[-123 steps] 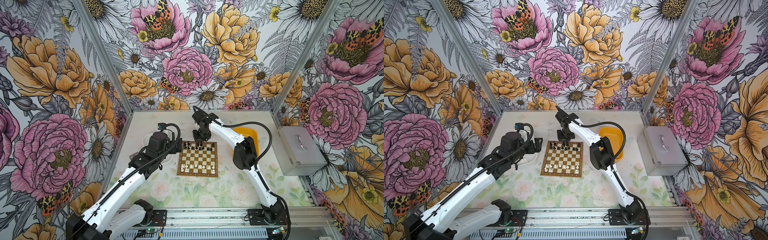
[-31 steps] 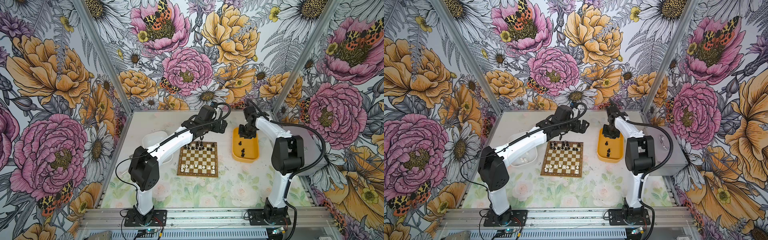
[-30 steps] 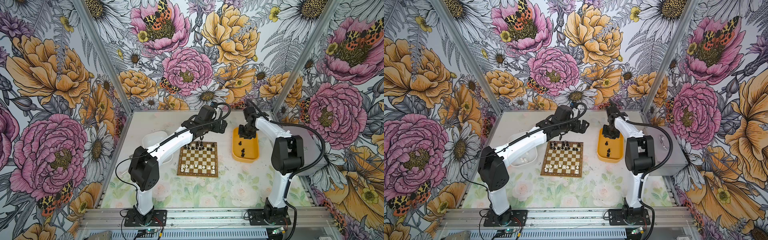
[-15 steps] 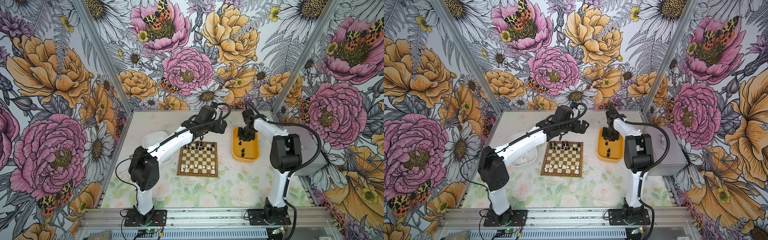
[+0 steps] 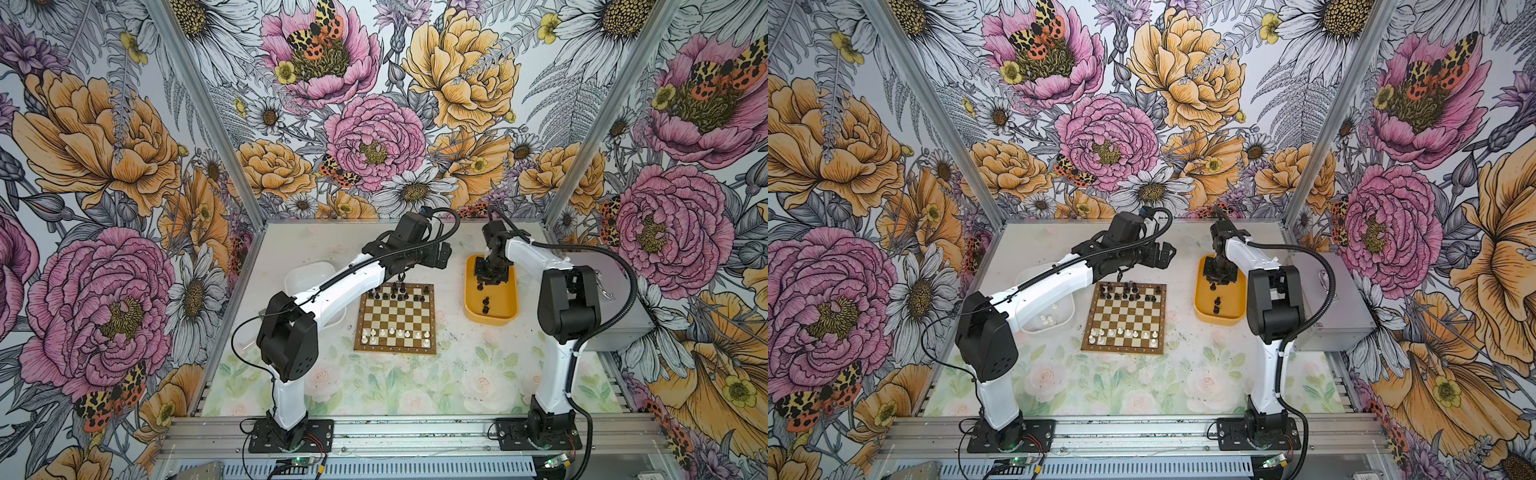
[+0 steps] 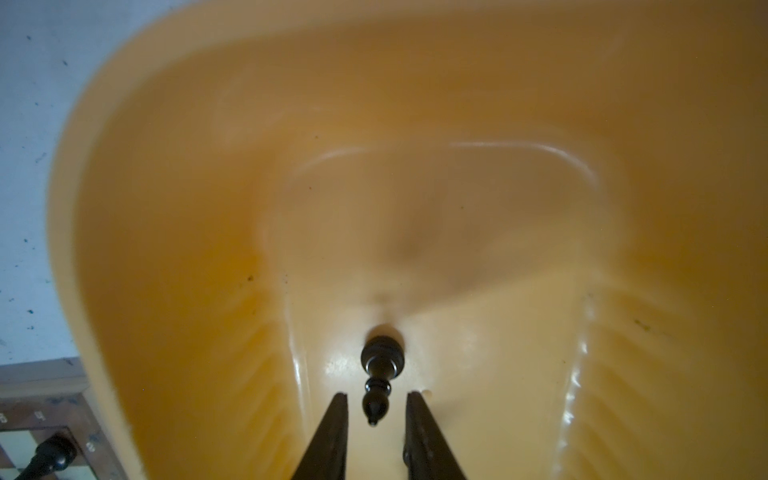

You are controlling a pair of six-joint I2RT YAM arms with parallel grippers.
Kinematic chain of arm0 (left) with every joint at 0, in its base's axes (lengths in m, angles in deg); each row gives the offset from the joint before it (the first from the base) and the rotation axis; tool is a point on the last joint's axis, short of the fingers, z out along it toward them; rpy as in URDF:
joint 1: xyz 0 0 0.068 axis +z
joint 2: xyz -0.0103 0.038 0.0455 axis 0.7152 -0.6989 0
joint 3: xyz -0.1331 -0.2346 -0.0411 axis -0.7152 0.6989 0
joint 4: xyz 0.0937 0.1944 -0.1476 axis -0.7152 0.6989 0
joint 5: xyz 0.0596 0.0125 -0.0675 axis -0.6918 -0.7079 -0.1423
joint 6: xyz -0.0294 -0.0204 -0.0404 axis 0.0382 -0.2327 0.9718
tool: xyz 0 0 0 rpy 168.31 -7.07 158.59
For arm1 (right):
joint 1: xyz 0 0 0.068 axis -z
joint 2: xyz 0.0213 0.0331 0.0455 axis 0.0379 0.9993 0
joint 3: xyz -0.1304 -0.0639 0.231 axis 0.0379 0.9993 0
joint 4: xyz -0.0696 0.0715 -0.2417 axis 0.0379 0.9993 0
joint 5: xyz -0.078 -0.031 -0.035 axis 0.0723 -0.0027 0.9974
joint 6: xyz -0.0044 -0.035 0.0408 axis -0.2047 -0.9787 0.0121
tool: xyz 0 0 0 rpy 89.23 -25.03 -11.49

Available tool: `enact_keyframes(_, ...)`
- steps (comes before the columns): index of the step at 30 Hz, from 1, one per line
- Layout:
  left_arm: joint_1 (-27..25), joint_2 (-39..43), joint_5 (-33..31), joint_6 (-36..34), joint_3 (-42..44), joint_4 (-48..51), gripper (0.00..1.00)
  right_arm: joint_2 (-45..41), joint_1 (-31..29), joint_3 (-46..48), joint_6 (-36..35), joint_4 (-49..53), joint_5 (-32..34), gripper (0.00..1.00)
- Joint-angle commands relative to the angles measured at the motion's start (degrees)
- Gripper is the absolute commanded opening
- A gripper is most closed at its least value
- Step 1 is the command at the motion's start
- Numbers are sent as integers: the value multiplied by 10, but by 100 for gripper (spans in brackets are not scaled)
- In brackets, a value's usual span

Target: Set up the chess pieces on the board

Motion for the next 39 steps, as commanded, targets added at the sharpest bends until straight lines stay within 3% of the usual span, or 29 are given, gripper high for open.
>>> enact_keyframes(1, 6, 22, 1, -10, 7, 0, 99, 16, 3, -4, -6, -9, 4, 26)
enact_keyframes(34, 11, 59, -12, -10, 35, 0, 99, 27, 1, -15, -10, -7, -2, 14)
enact_keyframes(39, 12, 62, -13, -10, 36, 0, 99, 22, 0, -15, -13, -7, 0, 18)
